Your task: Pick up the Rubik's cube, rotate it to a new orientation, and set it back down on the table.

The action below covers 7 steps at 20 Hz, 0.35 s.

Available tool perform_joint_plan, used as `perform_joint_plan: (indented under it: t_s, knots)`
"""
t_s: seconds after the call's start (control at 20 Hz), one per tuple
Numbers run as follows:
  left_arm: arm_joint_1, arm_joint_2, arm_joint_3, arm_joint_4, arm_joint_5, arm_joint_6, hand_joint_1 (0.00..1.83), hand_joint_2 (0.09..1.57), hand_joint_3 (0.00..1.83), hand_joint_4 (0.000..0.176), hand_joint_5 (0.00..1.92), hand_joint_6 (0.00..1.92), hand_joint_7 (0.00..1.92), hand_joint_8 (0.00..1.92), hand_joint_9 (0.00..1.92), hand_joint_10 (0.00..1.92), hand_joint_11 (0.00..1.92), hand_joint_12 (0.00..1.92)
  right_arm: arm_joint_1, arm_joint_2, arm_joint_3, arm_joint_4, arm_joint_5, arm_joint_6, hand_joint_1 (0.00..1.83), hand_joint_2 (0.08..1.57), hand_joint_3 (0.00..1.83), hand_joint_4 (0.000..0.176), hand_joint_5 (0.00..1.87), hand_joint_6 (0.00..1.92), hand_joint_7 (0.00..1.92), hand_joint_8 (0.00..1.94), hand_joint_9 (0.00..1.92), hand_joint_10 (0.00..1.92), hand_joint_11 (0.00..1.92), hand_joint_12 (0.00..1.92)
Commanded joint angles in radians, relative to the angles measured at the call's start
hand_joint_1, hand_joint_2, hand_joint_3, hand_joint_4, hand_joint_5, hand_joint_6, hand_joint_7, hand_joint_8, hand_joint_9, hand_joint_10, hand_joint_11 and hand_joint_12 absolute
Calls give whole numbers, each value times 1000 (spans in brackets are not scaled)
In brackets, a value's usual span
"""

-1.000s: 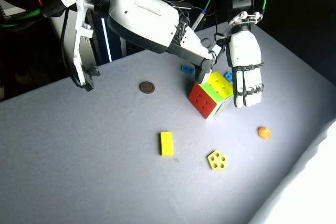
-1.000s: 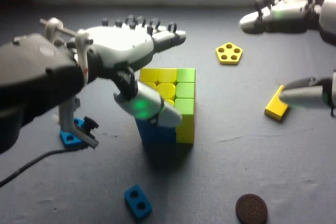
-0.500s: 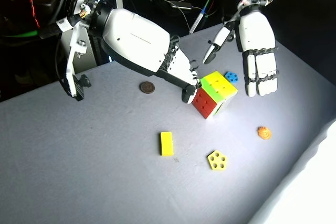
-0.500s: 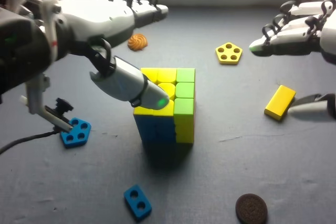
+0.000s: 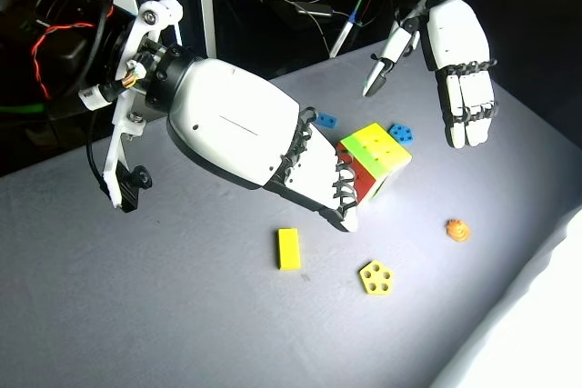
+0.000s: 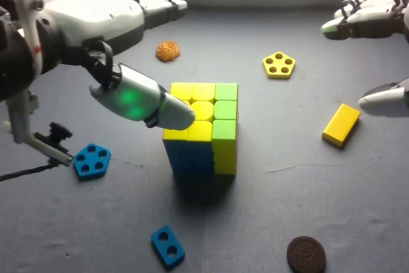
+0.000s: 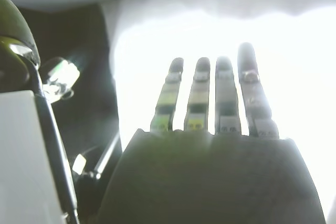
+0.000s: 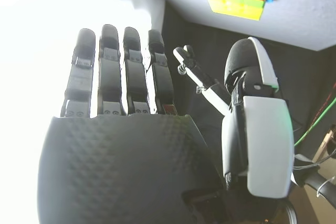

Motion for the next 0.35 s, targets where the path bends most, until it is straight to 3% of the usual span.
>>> perform_joint_plan:
  t_s: [0.0, 0.15, 0.25, 0.3]
  knots:
    - [-19, 14, 2, 38, 0, -3, 575, 871, 2, 31, 0, 0, 0, 0, 0, 0, 0, 373, 21, 3, 1, -34, -66, 27, 426, 1116, 0, 0, 289, 8, 253, 6, 220, 28, 0, 312]
    - [-28, 30, 3, 40, 1, 8, 592, 874, 2, 39, 0, 0, 0, 0, 0, 0, 0, 131, 46, 3, -3, -34, -33, 39, 414, 1120, 3, 0, 253, 0, 251, 1, 223, 19, 0, 340]
    - [-31, 41, 4, 40, 9, 21, 603, 878, 3, 39, 0, 0, 0, 0, 0, 0, 0, 119, 77, 4, -2, -34, 6, 59, 457, 1116, 0, 0, 282, 13, 263, 6, 233, 22, 0, 339]
    - [-33, 47, 4, 40, 12, 28, 600, 885, 0, 36, 0, 0, 1, 0, 28, 20, 0, 544, 91, 4, -1, -34, 28, 77, 449, 1125, 3, 0, 273, 6, 245, 0, 223, 13, 0, 297]
